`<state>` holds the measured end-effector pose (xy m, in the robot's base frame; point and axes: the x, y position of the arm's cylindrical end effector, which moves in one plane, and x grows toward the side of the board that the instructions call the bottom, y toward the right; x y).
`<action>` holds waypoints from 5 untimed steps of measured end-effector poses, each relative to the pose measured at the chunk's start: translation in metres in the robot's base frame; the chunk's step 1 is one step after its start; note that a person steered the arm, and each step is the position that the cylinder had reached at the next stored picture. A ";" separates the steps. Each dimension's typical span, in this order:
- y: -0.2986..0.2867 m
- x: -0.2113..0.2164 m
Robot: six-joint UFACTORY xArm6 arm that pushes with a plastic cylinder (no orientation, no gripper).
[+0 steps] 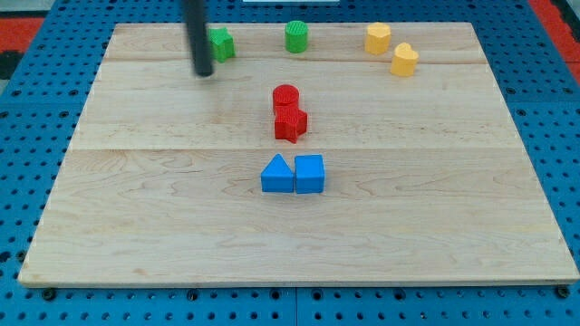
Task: Slide the green star above the blue triangle
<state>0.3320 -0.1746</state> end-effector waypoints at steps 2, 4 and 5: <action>-0.044 -0.125; 0.081 -0.111; 0.075 -0.062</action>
<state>0.2697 -0.0998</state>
